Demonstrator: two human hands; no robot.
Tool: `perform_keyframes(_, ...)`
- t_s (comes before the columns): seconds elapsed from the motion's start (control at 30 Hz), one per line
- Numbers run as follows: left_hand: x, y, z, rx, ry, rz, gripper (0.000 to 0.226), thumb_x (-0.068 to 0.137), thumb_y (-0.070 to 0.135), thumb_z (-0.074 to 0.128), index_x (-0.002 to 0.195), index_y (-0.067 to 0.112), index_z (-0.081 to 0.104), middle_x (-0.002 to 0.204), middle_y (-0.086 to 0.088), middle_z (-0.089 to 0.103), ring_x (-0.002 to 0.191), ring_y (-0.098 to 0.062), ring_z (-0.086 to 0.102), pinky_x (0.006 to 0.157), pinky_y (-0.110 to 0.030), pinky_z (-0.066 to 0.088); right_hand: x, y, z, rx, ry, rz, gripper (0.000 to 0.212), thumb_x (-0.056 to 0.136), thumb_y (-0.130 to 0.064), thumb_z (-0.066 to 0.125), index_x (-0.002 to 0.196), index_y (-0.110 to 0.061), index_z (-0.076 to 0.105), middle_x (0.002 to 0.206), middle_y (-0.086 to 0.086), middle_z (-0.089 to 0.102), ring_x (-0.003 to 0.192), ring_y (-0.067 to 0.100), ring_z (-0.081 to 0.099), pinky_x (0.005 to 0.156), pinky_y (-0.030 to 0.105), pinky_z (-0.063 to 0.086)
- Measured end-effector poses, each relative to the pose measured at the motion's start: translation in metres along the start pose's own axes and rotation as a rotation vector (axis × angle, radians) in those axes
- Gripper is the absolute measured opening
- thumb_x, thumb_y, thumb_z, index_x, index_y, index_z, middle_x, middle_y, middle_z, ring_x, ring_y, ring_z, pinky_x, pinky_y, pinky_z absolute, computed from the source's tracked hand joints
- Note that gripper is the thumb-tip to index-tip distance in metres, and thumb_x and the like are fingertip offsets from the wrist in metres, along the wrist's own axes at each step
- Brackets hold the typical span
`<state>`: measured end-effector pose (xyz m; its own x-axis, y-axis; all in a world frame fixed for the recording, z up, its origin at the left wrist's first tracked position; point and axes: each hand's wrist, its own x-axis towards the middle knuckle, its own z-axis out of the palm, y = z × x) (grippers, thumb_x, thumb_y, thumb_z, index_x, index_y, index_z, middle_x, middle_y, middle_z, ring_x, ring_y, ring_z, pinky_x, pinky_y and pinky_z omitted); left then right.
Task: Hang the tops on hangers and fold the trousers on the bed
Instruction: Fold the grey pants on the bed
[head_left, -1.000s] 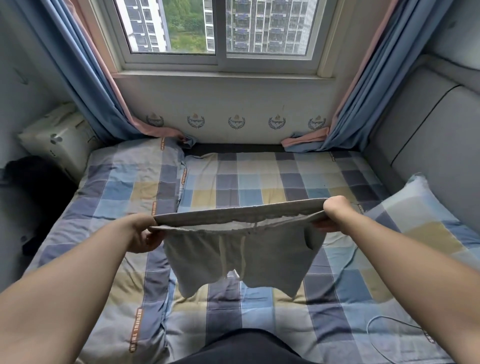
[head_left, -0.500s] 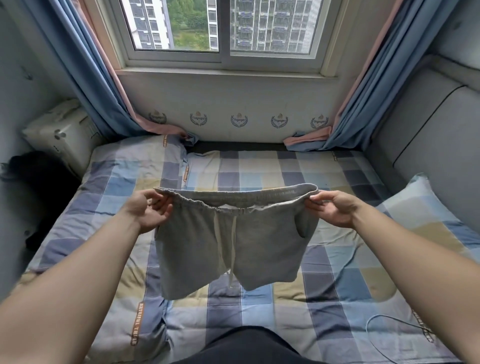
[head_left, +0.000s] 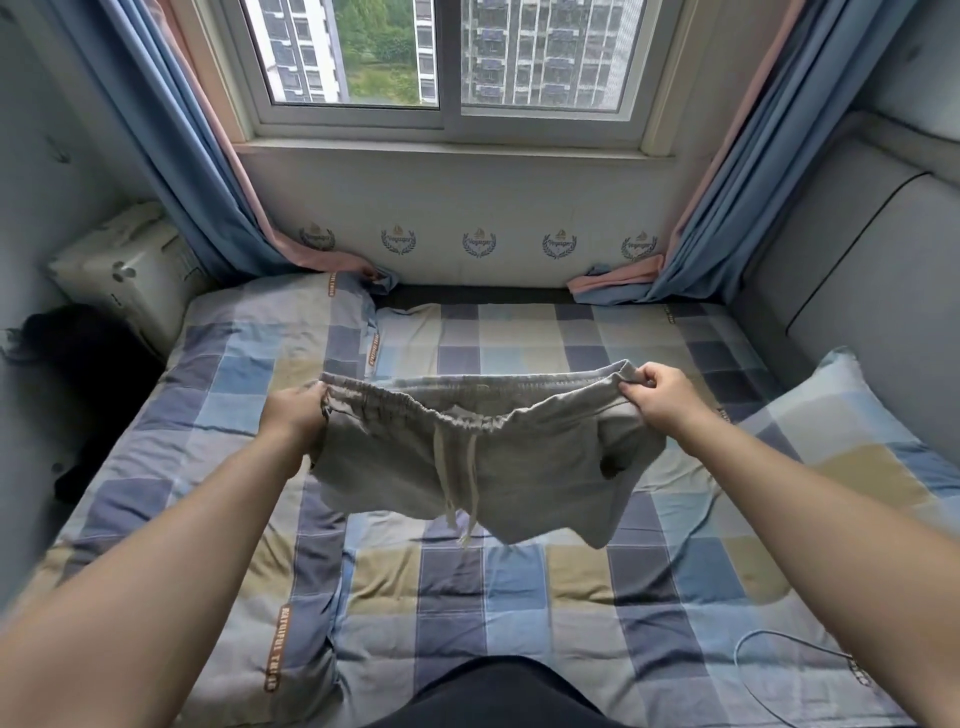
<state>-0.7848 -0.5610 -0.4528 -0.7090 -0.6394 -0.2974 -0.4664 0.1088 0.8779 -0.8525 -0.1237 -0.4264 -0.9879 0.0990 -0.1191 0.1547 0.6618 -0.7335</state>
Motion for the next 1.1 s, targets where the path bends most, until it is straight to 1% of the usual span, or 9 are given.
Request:
perform_keyframes(0.1, -0.014, 0.005, 0.011, -0.106, -0.118, -0.238, 0.031, 0.101, 0.024, 0.056, 0.121, 0.002, 0.066, 0.112, -0.016, 0.068, 0.099, -0.029, 0.065, 0.090, -0.039, 0.052, -0.003, -0.009, 0.007, 0.066, -0.042, 0.059, 0.021, 0.094, -0.021, 0.068, 0.091, 0.000, 0.063, 0.086, 0.014, 0.061, 0.083, 0.026, 0.056, 0.073, 0.035, 0.043)
perform_keyframes(0.2, -0.038, 0.019, 0.024, -0.241, -0.332, -0.307, 0.026, 0.107, 0.021, 0.046, 0.122, 0.010, 0.063, 0.103, -0.011, 0.069, 0.085, -0.020, 0.066, 0.076, -0.031, 0.056, -0.014, -0.029, 0.014, 0.237, -0.212, 0.115, 0.015, 0.095, -0.018, 0.066, 0.094, -0.003, 0.064, 0.080, 0.012, 0.060, 0.068, 0.023, 0.060, 0.060, 0.035, 0.051)
perform_keyframes(0.3, -0.064, 0.036, 0.036, -0.316, -0.472, -0.236, 0.022, 0.106, 0.016, 0.046, 0.115, 0.007, 0.064, 0.103, -0.013, 0.070, 0.086, -0.021, 0.067, 0.066, -0.031, 0.055, -0.029, -0.052, 0.021, 0.385, -0.462, 0.114, 0.007, 0.096, -0.010, 0.064, 0.089, -0.010, 0.062, 0.068, 0.007, 0.056, 0.048, 0.016, 0.058, 0.044, 0.029, 0.051)
perform_keyframes(0.43, -0.099, 0.052, 0.054, -0.203, -0.568, -0.025, 0.022, 0.102, 0.010, 0.051, 0.119, 0.003, 0.063, 0.110, -0.020, 0.065, 0.098, -0.029, 0.061, 0.072, -0.031, 0.048, -0.049, -0.080, 0.029, 0.415, -0.627, 0.000, 0.012, 0.093, -0.008, 0.067, 0.104, -0.003, 0.065, 0.083, 0.012, 0.067, 0.065, 0.023, 0.068, 0.058, 0.035, 0.060)
perform_keyframes(0.57, -0.129, 0.064, 0.064, -0.172, -0.707, 0.090, 0.016, 0.094, 0.010, 0.056, 0.110, 0.010, 0.057, 0.101, -0.013, 0.058, 0.094, -0.026, 0.054, 0.075, -0.035, 0.041, -0.065, -0.106, 0.033, 0.372, -0.665, -0.181, 0.014, 0.092, -0.007, 0.067, 0.104, -0.006, 0.074, 0.101, 0.011, 0.071, 0.097, 0.020, 0.068, 0.091, 0.032, 0.055)
perform_keyframes(0.7, -0.134, 0.064, 0.059, -0.183, -0.782, 0.190, 0.054, 0.065, 0.013, 0.066, 0.116, 0.004, 0.051, 0.101, -0.014, 0.057, 0.091, -0.023, 0.057, 0.073, -0.032, 0.048, -0.076, -0.119, 0.030, 0.324, -0.580, -0.224, 0.036, 0.093, 0.002, 0.052, 0.094, -0.023, 0.078, 0.113, 0.009, 0.072, 0.114, 0.027, 0.062, 0.101, 0.036, 0.051)
perform_keyframes(0.83, -0.134, 0.056, 0.062, -0.101, -0.694, 0.290, 0.050, 0.066, 0.016, 0.070, 0.112, 0.007, 0.053, 0.104, -0.017, 0.061, 0.095, -0.025, 0.060, 0.088, -0.049, 0.053, -0.078, -0.117, 0.027, 0.304, -0.611, -0.272, 0.044, 0.090, 0.003, 0.049, 0.093, -0.028, 0.080, 0.103, 0.002, 0.073, 0.105, 0.024, 0.064, 0.095, 0.039, 0.055)
perform_keyframes(0.93, -0.135, 0.054, 0.063, -0.077, -0.582, 0.302, 0.031, 0.068, 0.020, 0.059, 0.096, 0.012, 0.053, 0.090, -0.011, 0.058, 0.085, -0.024, 0.054, 0.074, -0.043, 0.048, -0.071, -0.106, 0.025, 0.238, -0.476, -0.375, 0.025, 0.091, -0.009, 0.066, 0.109, -0.025, 0.073, 0.113, 0.005, 0.068, 0.108, 0.022, 0.062, 0.087, 0.030, 0.057)
perform_keyframes(1.1, -0.136, 0.055, 0.053, -0.074, -0.786, 0.365, 0.021, 0.067, 0.008, 0.057, 0.086, 0.011, 0.051, 0.081, -0.008, 0.045, 0.079, -0.022, 0.039, 0.066, -0.036, 0.033, -0.070, -0.082, 0.020, -0.165, -0.480, -0.458, 0.112, 0.067, -0.055, 0.087, 0.156, -0.040, 0.021, 0.163, -0.010, 0.019, 0.150, 0.018, 0.016, 0.120, 0.047, 0.017)
